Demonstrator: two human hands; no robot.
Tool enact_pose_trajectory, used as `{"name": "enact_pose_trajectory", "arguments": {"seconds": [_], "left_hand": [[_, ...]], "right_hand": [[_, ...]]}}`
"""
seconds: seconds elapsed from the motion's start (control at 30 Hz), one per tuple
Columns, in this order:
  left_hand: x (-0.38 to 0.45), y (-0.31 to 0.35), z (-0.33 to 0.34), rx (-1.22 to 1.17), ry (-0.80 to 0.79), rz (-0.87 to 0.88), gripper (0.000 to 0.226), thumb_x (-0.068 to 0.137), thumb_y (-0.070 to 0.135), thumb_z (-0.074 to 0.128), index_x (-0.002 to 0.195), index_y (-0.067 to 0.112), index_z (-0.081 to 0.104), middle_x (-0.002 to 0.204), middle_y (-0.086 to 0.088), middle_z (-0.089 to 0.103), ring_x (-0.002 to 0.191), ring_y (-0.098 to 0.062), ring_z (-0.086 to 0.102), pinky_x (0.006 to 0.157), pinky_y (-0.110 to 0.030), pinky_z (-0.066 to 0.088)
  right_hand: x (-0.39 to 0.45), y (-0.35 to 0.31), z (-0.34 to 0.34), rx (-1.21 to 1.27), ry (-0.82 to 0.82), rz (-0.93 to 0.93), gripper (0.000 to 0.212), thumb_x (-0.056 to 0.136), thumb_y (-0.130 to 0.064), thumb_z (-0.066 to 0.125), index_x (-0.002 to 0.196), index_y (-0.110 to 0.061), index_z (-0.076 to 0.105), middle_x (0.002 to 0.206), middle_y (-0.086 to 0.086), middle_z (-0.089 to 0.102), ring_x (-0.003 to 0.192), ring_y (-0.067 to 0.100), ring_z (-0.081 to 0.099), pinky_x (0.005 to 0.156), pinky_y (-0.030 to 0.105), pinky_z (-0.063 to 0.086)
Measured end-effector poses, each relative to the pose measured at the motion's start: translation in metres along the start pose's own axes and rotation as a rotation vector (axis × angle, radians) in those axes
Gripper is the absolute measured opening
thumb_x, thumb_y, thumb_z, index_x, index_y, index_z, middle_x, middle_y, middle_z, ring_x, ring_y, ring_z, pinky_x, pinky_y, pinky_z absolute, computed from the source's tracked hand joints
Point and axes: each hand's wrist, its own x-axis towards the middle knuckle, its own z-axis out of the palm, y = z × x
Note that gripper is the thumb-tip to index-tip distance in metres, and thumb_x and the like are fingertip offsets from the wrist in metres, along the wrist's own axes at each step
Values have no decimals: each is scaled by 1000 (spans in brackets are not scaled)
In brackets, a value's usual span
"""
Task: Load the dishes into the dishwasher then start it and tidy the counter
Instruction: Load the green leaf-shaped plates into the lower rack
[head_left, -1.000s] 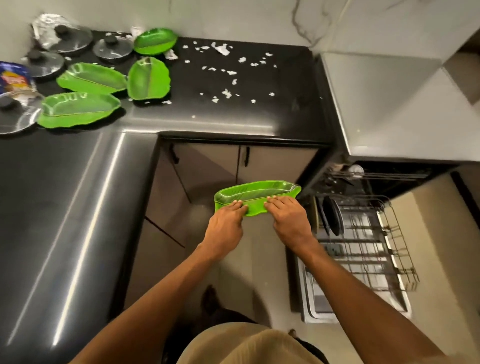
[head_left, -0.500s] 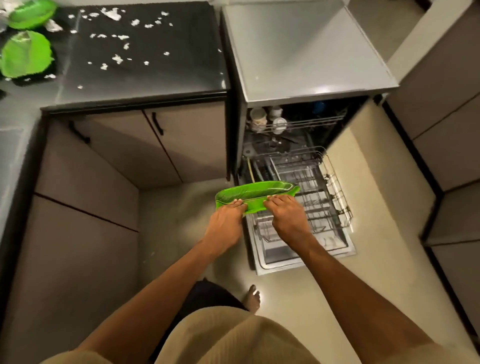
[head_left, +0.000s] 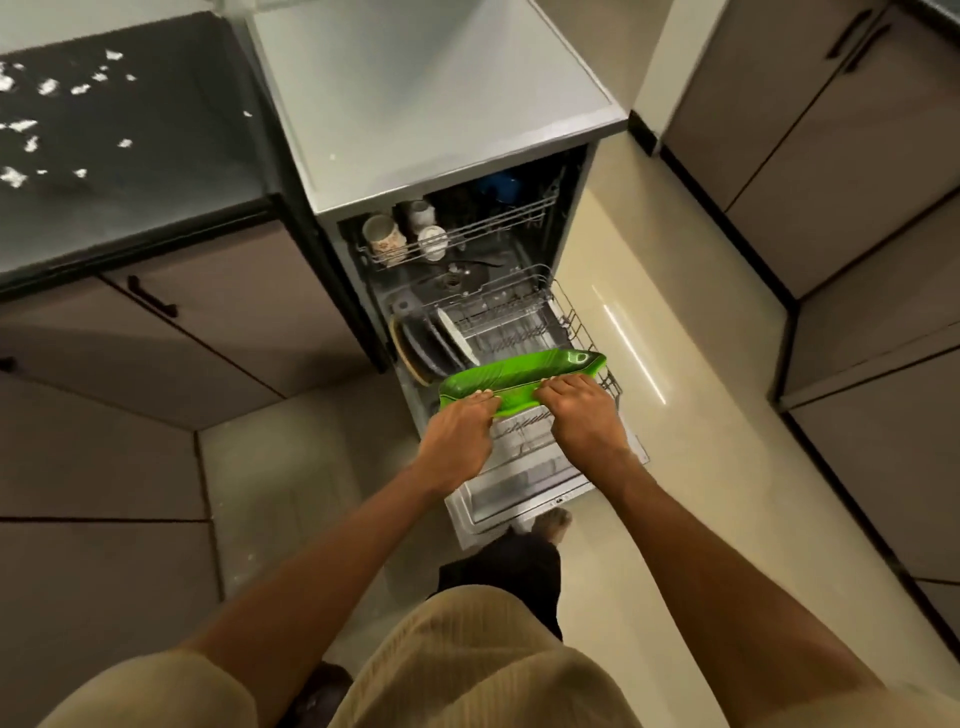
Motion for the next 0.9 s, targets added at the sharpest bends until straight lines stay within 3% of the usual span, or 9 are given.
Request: {"name": "enact_pose_trajectory", "arguments": {"seconds": [0.17,0.27,0.37,0.47,0.57,0.6,0.73,0.9], "left_hand": [[62,44,29,-11,-36,-28,42,93,6,52,133,12,60,144,-8,55,133,-26,50,106,-43,45],[94,68,48,-28,-16,-69,40,90,4,54,128,12,63,139,-9,60,125,-30,57,99,-46,50],[124,91,68,-50,-11,-128,40,88,4,54,124,15,64,130,-6,65,115,-33,62,89,-47,54],[156,118,81,-82,9,-167,36,89,5,53,122,15,65,124,-8,68,109,-35,64,83,-49,55],[183,142,91,-83,6,-191,30,93,9,52,119,14,66,120,-9,69,105,-35,66,82,-48,56],[192,149,94,-86,10,-210,28,95,11,50,117,15,66,117,-9,70,102,-35,66,81,-48,56],[222,169,104,-128,13,-305,22,96,16,51,113,18,65,104,-7,73,91,-30,69,79,-45,57],[257,198,118,-115,22,-411,23,95,15,52,114,17,65,96,-8,71,83,-29,68,72,-37,56]], "right_hand": [[9,79,-6,-42,-39,-10,40,73,-14,40,88,-13,76,89,4,76,86,28,70,82,33,54],[20,125,-5,-66,-100,-13,22,73,-8,61,88,-15,75,88,3,75,87,27,68,83,33,50],[31,170,-10,-69,-154,-50,17,72,-9,74,87,-17,73,85,1,74,87,25,67,84,33,48],[43,213,-24,-69,-209,-79,23,74,-6,62,90,-17,75,87,2,75,89,25,68,87,33,49],[53,247,-33,-48,-238,-110,48,77,-12,33,97,-16,76,94,3,76,96,26,68,93,34,49],[57,259,-35,-45,-254,-119,50,77,-12,32,99,-15,76,97,4,76,99,26,67,95,34,48],[73,300,-32,-3,-292,-128,31,75,0,57,96,-12,76,96,7,76,100,29,68,98,37,47],[89,354,-21,91,-278,-217,28,70,10,63,86,-10,75,84,8,75,87,31,70,89,40,55]]}}
